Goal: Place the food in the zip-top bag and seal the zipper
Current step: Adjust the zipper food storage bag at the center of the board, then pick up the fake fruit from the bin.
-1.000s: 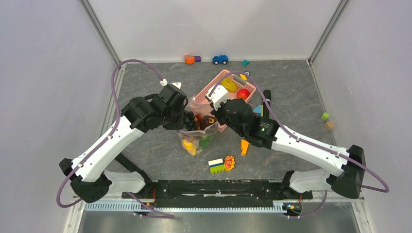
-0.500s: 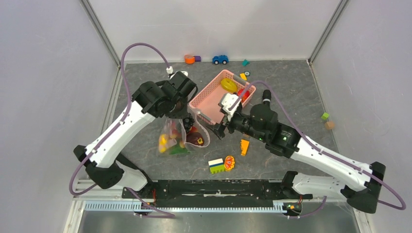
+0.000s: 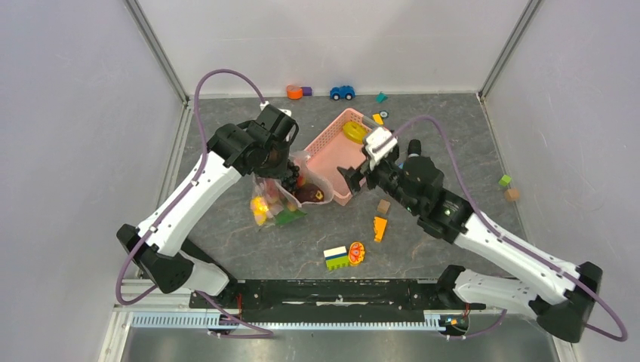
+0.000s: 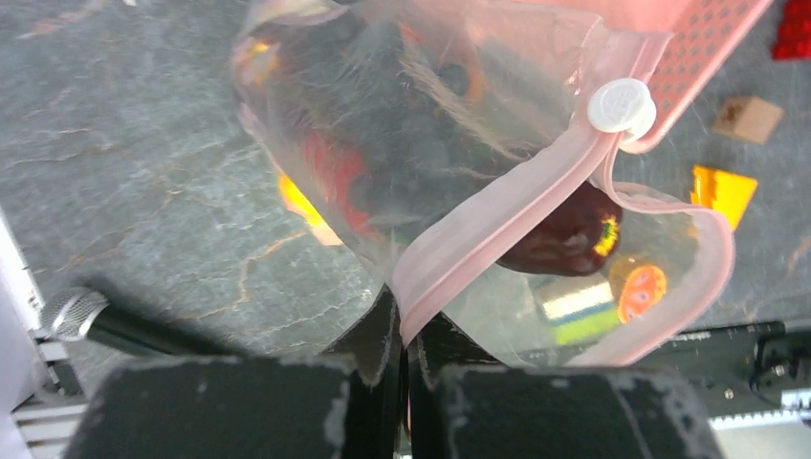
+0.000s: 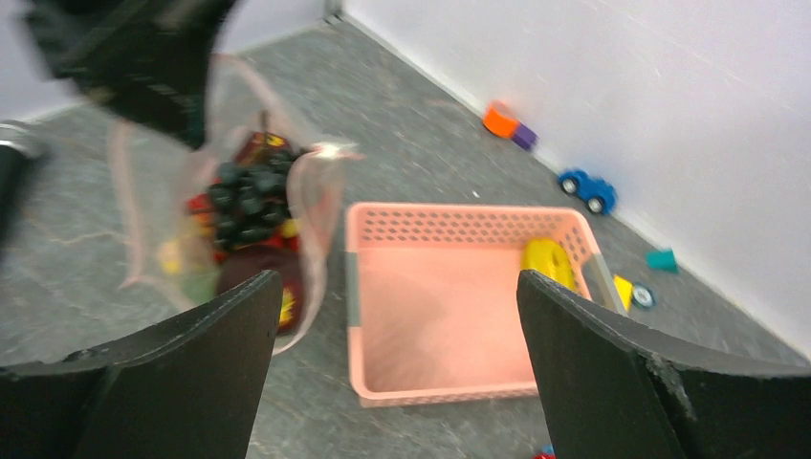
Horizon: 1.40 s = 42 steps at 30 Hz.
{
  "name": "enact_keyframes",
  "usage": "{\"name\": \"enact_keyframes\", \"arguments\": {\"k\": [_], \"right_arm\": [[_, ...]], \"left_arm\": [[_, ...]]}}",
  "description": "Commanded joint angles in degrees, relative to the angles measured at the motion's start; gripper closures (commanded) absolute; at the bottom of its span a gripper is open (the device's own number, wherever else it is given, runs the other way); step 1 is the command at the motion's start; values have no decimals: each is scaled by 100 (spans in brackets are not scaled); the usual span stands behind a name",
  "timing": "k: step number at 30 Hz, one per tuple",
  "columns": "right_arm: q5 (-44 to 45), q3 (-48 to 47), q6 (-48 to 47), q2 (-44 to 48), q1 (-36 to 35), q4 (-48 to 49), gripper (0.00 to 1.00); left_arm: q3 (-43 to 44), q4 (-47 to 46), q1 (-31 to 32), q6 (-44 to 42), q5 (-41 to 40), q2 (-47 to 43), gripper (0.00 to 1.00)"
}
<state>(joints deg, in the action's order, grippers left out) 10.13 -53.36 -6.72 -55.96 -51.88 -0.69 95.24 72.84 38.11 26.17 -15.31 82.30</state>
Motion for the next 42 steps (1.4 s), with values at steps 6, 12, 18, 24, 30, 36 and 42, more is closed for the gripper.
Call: {"name": "enact_keyframes", "arguments": {"k": [6,12,18,24,30,36,42], "right_arm": [[195,-1021,559,-2139,1922,-120,2],[443,-1608,450,-3487,2282,-175,2],[881,-1996,211,-4426,2288,-37,2],[1584,-2256,-47,-5195,2292,249,2],[2008,-2833,96,-5836,2293,-177,2],[2169,-3500,245,-6344,2287,-875,2],[2138,-4168,552,-6498,2285,-1905,2]], "left_arm": [[-407,-641,-5,-406,645,-157,98],[-579,-767,-62,-390,602,-161,98],[-685,-871,-137,-376,847,-95,98],[-751,-945,-154,-402,951,-139,98],[-770,-982,-155,-399,1040,-123,98],[-777,-995,-154,-404,1052,-125,98],[-807,-1022,-163,-412,1046,-177,98]]}}
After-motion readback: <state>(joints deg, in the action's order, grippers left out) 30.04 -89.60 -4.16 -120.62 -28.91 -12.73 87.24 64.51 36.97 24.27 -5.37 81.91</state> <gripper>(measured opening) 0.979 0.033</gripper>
